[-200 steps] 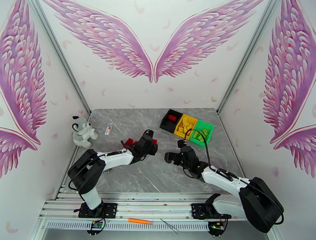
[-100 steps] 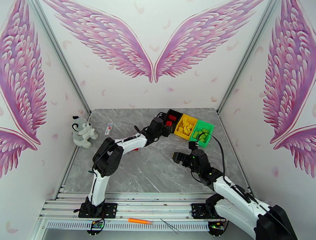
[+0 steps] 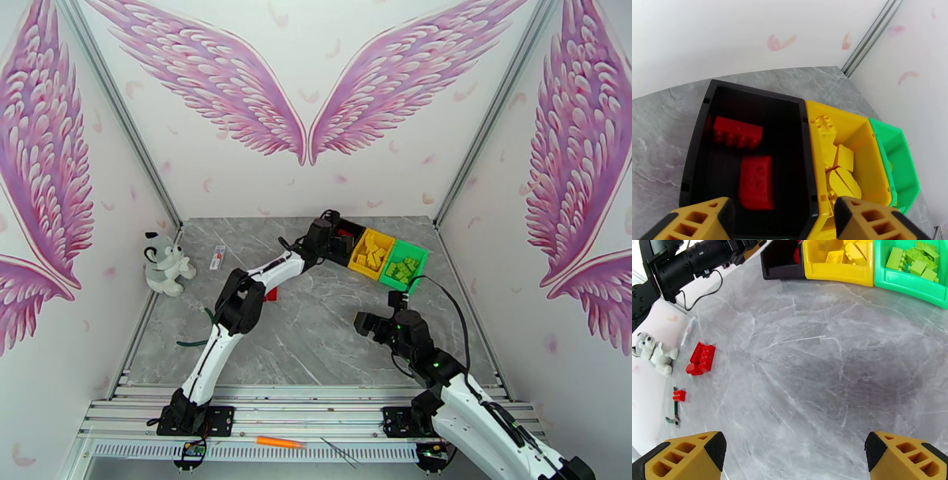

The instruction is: Sort the legos into containers by color

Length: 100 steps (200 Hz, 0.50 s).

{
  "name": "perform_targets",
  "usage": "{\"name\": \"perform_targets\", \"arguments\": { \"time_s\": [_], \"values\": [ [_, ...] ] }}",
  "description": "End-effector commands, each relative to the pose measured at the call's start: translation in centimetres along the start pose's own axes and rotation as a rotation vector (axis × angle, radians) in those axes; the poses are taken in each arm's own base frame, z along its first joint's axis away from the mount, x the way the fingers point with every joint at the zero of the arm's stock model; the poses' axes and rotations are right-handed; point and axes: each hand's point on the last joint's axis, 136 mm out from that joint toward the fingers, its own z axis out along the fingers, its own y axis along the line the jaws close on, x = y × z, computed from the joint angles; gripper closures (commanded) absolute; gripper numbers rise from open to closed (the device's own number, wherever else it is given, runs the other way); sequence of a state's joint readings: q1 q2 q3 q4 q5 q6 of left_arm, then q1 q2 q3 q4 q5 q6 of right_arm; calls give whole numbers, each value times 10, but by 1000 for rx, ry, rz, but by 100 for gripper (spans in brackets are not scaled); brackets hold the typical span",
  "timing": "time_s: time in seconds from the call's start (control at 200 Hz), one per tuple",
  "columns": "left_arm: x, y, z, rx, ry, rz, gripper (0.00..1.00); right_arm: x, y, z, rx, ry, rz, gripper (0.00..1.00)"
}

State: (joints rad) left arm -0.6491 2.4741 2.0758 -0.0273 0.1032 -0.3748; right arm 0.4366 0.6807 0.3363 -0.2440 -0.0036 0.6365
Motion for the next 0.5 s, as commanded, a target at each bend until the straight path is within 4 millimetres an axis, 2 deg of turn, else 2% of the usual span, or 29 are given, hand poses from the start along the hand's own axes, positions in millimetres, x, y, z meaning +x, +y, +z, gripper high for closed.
{"name": "perform_targets", "arguments": {
  "time_s": [0.0,0.15,0.265,0.4,0.495],
  "values": [
    [-18,-24,-16,48,-26,28,26,6,-9,3,31,14,14,1],
    [-21,-38,-50,20,-57,83,25,5,-4,8,8,17,6,1],
    [-18,-40,-84,-22,-92,102,25,4,3,16,-20,27,-1,0],
    [-6,-24,-119,-115,-95,101,25,6,13,30,-56,63,-13,6],
    [7,-3,-138,-213,-72,96,25,9,21,40,-66,89,-30,9]
  ]
}}
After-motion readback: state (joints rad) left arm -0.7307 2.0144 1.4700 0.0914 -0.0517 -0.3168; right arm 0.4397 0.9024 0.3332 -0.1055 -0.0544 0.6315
